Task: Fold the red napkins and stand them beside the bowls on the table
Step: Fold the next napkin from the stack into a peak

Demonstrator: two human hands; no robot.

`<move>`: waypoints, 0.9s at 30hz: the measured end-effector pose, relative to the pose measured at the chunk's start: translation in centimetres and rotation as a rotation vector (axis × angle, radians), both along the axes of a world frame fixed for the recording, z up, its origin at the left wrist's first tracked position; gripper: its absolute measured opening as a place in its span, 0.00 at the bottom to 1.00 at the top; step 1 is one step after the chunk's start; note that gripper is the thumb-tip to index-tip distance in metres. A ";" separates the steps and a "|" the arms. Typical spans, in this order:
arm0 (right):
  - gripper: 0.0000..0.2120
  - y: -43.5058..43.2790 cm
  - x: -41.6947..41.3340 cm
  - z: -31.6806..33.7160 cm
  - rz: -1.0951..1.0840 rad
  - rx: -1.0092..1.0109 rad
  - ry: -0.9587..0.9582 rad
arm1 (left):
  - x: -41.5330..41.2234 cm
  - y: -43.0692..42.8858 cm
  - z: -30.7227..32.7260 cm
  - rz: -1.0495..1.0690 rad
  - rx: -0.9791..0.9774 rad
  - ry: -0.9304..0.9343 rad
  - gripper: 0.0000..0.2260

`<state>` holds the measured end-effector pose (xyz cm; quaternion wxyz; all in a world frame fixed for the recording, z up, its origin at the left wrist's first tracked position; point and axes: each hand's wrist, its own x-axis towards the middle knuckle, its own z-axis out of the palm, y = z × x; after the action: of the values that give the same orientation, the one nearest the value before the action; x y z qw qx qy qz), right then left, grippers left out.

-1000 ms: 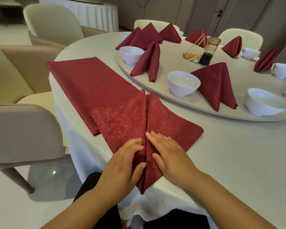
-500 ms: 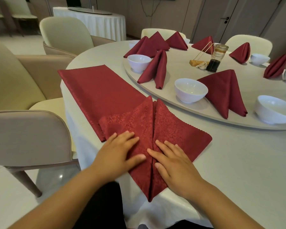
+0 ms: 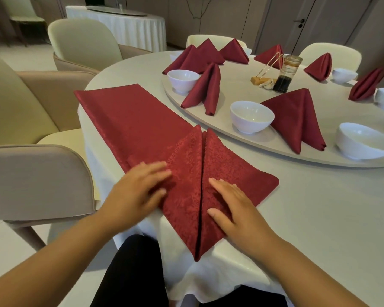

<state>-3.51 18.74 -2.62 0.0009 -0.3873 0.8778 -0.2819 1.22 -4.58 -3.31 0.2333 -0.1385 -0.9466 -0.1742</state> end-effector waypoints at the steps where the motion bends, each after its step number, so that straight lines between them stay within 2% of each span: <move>1: 0.27 0.5 0.0 0.1 0.022 -0.060 0.016 | 1.1 0.4 -0.1 -0.116 -0.012 -0.025 0.18; 3: 0.23 1.9 -0.3 0.1 0.075 -0.109 0.105 | 2.6 1.2 -0.4 -0.213 -0.079 -0.078 0.23; 5: 0.19 3.3 -0.3 0.2 0.115 -0.062 0.210 | 3.0 1.7 -0.4 -0.208 -0.156 -0.116 0.25; 10: 0.14 4.3 -0.3 0.1 0.144 0.124 0.477 | 2.2 2.9 -0.6 -0.203 -0.154 -0.041 0.23; 14: 0.12 3.1 -0.4 -0.1 0.130 0.159 0.529 | 1.5 4.1 -0.3 -0.172 -0.164 -0.012 0.21; 21: 0.09 1.7 0.0 0.8 0.029 0.072 0.458 | 0.2 5.0 0.8 -0.157 -0.172 0.000 0.22; 23: 0.13 1.8 0.3 2.2 0.016 -0.008 0.387 | 0.5 5.1 2.1 -0.171 -0.145 0.029 0.22; 25: 0.14 1.9 0.8 4.3 0.023 -0.112 0.284 | 1.2 5.6 4.5 -0.160 -0.065 0.005 0.20; 27: 0.10 2.1 1.5 7.1 0.024 -0.201 0.121 | 1.9 5.7 7.6 -0.056 0.098 -0.102 0.17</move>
<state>-2.02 20.80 4.45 -0.0877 -0.4120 0.8389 -0.3446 3.14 1.12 4.34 0.1865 -0.1444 -0.9433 -0.2336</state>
